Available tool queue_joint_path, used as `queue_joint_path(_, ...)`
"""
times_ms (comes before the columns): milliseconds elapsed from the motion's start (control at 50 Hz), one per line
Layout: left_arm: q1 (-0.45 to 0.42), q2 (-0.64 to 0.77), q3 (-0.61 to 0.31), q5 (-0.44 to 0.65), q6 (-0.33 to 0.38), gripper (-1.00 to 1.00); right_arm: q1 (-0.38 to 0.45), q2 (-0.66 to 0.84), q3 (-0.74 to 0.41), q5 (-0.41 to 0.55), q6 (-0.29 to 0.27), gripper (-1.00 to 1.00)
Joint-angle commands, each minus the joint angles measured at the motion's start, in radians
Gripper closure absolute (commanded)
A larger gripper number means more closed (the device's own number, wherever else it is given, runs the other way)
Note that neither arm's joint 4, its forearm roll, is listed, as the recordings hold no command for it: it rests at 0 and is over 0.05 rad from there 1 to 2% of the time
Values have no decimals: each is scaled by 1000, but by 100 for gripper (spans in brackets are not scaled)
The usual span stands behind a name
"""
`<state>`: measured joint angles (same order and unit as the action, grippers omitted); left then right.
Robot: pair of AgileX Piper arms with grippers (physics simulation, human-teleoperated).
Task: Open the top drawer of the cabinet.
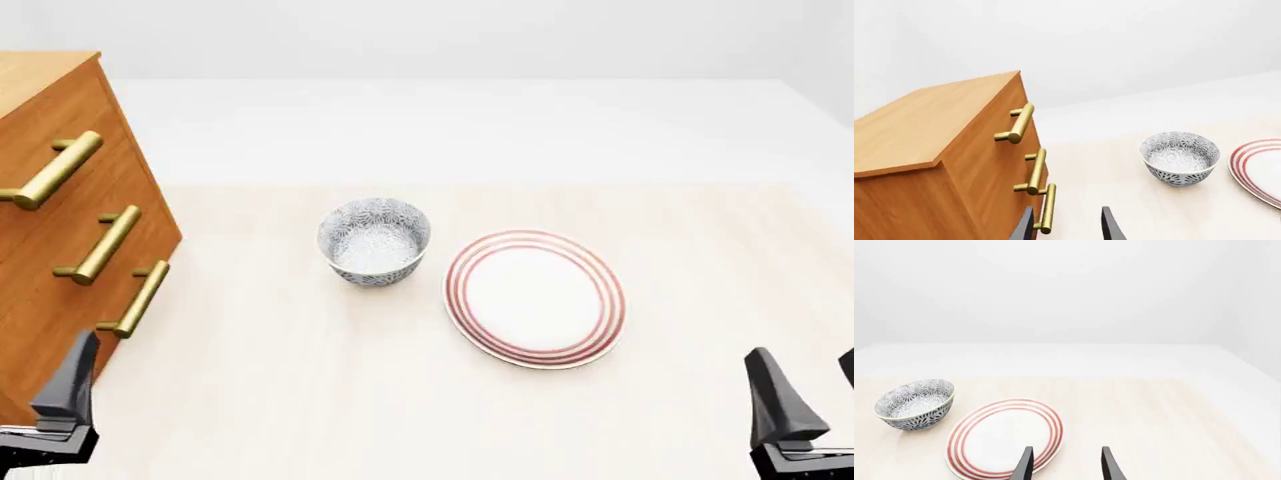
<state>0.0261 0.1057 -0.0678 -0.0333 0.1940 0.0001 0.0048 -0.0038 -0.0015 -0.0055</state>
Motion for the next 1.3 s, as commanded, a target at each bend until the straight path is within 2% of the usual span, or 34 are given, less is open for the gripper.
queue_joint_path(20, 6, 77, -30, -16, 159, -100, 0, -1, 0, 1, 0, -100)
queue_joint_path(60, 1, 61, -41, 7, 157, -100, 0, -1, 0, 1, 0, -100)
queue_joint_path(140, -2, 69, -58, 27, 250, -100, 0, -1, 0, 1, 0, -100)
queue_joint_path(220, -7, 57, -84, 60, 273, -100, 0, -1, 0, 1, 0, -100)
queue_joint_path(260, 3, 67, -73, 50, 377, -100, 0, -1, 0, 1, 0, -100)
queue_joint_path(340, -9, 66, -103, 75, 408, -100, 0, -1, 0, 1, 0, -100)
queue_joint_path(380, -14, 77, -104, 67, 448, -100, 0, -1, 0, 1, 0, -100)
queue_joint_path(440, -19, 85, -127, 77, 460, -100, -1, -1, 0, 1, 0, -100)
queue_joint_path(560, -17, 78, -149, 92, 556, -100, 0, 0, 1, -1, 0, -100)
queue_joint_path(600, -14, 69, -151, 96, 627, -100, -1, 0, 1, -1, 0, -100)
queue_joint_path(760, -22, 83, -190, 114, 696, -100, -1, 0, 1, -1, 0, -100)
queue_joint_path(880, -26, 134, -203, 78, 772, -100, -1, -1, 1, 0, 0, -100)
queue_joint_path(1000, -36, 236, -188, -17, 847, -100, -1, -1, 1, 0, 0, -100)
queue_joint_path(1100, -35, 301, -179, -84, 884, -100, -1, -2, 1, 1, 0, -100)
queue_joint_path(1260, -35, 302, -179, -85, 884, -100, -1, -2, 1, 1, 0, -100)
queue_joint_path(1280, -12, 353, -173, -138, 945, -100, -1, -2, 1, 1, 0, -100)
queue_joint_path(1300, -7, 360, -169, -150, 955, -100, -1, -2, 1, 1, 0, -100)
